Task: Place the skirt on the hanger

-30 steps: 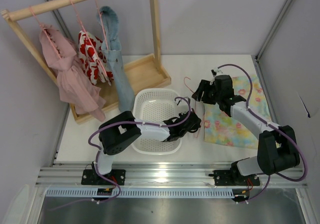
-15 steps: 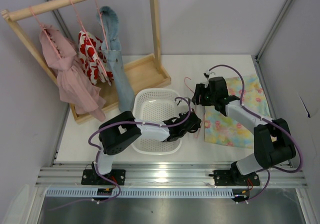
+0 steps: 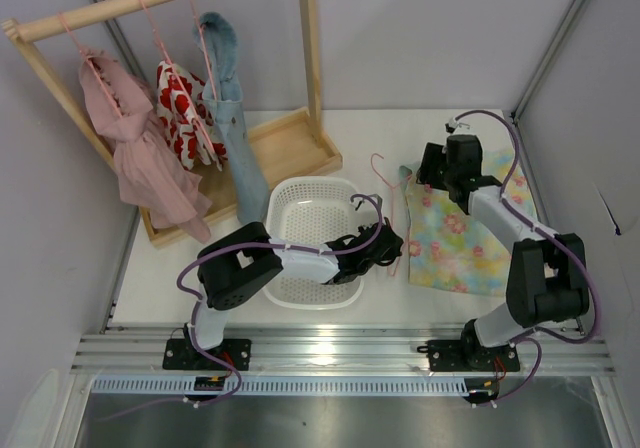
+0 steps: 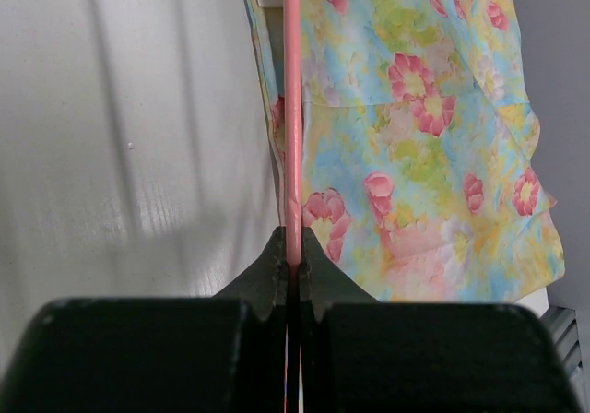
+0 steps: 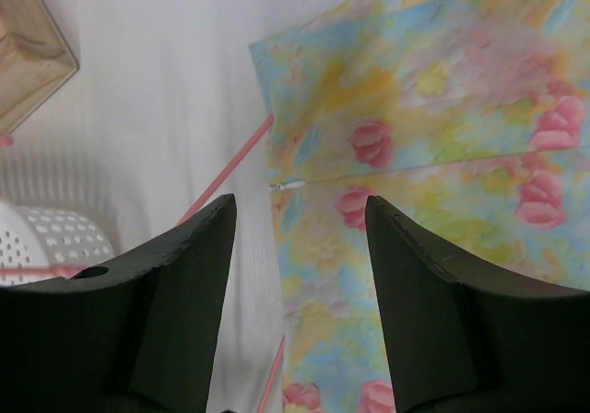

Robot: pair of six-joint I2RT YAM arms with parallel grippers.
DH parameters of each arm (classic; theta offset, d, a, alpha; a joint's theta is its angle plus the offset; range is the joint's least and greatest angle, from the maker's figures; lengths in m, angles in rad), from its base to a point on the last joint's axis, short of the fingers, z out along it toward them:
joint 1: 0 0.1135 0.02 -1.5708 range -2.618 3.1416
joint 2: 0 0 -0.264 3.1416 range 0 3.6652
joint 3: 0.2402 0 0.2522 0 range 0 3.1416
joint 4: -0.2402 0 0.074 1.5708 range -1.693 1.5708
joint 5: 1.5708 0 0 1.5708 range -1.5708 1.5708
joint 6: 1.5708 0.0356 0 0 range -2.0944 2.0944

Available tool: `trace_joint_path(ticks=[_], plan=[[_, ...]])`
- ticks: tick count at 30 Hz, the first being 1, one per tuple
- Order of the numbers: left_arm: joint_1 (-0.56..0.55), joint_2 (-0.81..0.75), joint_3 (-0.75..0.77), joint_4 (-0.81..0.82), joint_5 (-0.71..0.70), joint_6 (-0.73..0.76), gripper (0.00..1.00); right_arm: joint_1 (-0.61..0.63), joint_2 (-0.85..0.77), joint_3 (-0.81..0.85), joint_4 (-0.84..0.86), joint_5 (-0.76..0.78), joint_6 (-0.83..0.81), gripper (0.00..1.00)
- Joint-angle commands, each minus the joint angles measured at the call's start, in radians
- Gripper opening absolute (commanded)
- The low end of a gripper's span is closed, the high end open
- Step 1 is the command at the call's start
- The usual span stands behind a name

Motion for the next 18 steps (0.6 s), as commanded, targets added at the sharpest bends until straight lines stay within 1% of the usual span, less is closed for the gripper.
trace_joint_path(ticks=[1,2,3,4,6,7,8,9,12,15,18], plan=[[-0.005,-0.010,0.004,0.038,0.009,0.027,0.00,-0.057,0.089,0.084,0.031,-0.001,0.021,0.63],[-0.007,-0.011,-0.001,0.038,0.008,0.028,0.00,-0.081,0.103,0.095,0.032,-0.056,0.054,0.63],[-0.007,-0.015,-0.004,0.040,0.006,0.031,0.00,-0.118,0.123,0.092,0.082,-0.119,0.069,0.63],[-0.007,-0.013,-0.004,0.041,0.005,0.036,0.00,-0.124,0.123,0.081,0.122,-0.191,0.069,0.63],[-0.007,-0.015,-0.001,0.041,0.006,0.039,0.00,-0.114,0.133,0.054,0.236,-0.230,-0.015,0.63],[-0.007,-0.013,-0.002,0.041,0.011,0.039,0.00,-0.108,0.140,0.050,0.259,-0.257,-0.062,0.63],[-0.007,-0.012,-0.002,0.044,0.013,0.041,0.00,-0.103,0.147,0.049,0.273,-0.320,-0.116,0.64],[-0.007,-0.011,0.001,0.044,0.016,0.041,0.00,-0.094,0.155,0.053,0.270,-0.328,-0.219,0.64],[-0.007,-0.011,-0.001,0.044,0.020,0.042,0.00,-0.068,0.173,0.075,0.245,-0.321,-0.349,0.63],[-0.007,-0.016,-0.001,0.043,0.020,0.051,0.00,-0.072,0.177,0.080,0.233,-0.336,-0.381,0.63],[-0.004,-0.028,-0.001,0.037,0.008,0.062,0.00,-0.075,0.184,0.095,0.199,-0.310,-0.383,0.63]])
